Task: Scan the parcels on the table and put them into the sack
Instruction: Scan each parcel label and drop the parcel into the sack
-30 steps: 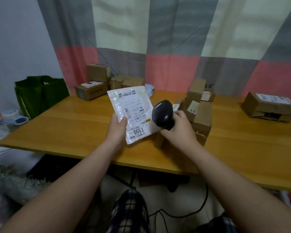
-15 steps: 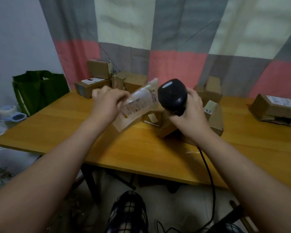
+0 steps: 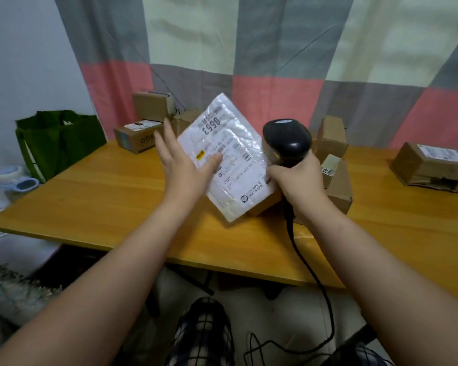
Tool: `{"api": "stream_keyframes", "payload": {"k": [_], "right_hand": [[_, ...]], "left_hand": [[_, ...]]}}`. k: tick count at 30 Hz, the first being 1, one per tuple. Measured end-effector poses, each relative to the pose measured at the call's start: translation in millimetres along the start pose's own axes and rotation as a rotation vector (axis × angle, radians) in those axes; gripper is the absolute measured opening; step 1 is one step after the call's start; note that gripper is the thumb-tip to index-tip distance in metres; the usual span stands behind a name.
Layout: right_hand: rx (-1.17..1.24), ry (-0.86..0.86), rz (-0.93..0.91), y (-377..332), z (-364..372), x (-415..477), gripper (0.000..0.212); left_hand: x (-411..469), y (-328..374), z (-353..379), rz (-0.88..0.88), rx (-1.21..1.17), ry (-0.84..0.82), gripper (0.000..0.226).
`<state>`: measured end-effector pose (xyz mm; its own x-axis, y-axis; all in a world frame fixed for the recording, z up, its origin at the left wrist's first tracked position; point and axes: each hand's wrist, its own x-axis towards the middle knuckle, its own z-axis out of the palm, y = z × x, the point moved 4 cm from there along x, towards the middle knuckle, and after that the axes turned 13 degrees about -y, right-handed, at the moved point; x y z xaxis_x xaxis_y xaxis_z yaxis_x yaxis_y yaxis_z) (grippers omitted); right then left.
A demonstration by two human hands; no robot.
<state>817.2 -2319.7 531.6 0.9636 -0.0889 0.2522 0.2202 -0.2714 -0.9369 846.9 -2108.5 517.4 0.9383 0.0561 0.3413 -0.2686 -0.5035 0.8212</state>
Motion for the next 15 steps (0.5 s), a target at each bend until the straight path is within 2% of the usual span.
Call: {"api": "stream_keyframes", "payload": {"k": [2, 3, 4, 5, 6, 7, 8, 12, 15], "right_hand": [[0.074, -0.013, 0.042, 3.6, -1.6, -1.8, 0.054], [0.089, -0.007, 0.057, 5.2, -3.4, -2.9, 0.054], [0.099, 0.001, 0.071, 7.3, -5.0, -3.5, 0.055], [0.109, 0.0, 0.084, 9.1, -6.3, -4.0, 0.056], [0.112, -0.005, 0.09, 10.8, -7.2, -4.3, 0.055], [0.103, -0.006, 0.087, 12.3, -8.3, -4.6, 0.052], [0.081, 0.004, 0.066, 13.6, -10.4, -5.6, 0.046], [0.011, 0.085, -0.053, 13.9, -23.1, -15.8, 0.013], [0.004, -0.068, -0.055, 15.2, -16.3, -21.5, 0.015]], "left_hand": [[-4.0, -23.0, 17.7, -0.261, -0.247, -0.127, 0.108], [-5.9, -31.7, 25.6, -0.351, -0.398, -0.166, 0.1], [-7.3, -36.6, 31.3, -0.406, -0.553, -0.196, 0.083], [-7.3, -38.7, 35.0, -0.414, -0.661, -0.219, 0.055], [-6.3, -39.1, 35.2, -0.383, -0.664, -0.228, 0.028], [-4.7, -38.5, 31.6, -0.326, -0.599, -0.213, 0.011], [-3.0, -36.5, 26.4, -0.262, -0.542, -0.187, 0.006], [3.4, -30.5, 4.8, -0.077, -0.281, -0.114, 0.011], [6.5, -28.8, -0.9, -0.05, -0.187, -0.104, 0.011]]}}
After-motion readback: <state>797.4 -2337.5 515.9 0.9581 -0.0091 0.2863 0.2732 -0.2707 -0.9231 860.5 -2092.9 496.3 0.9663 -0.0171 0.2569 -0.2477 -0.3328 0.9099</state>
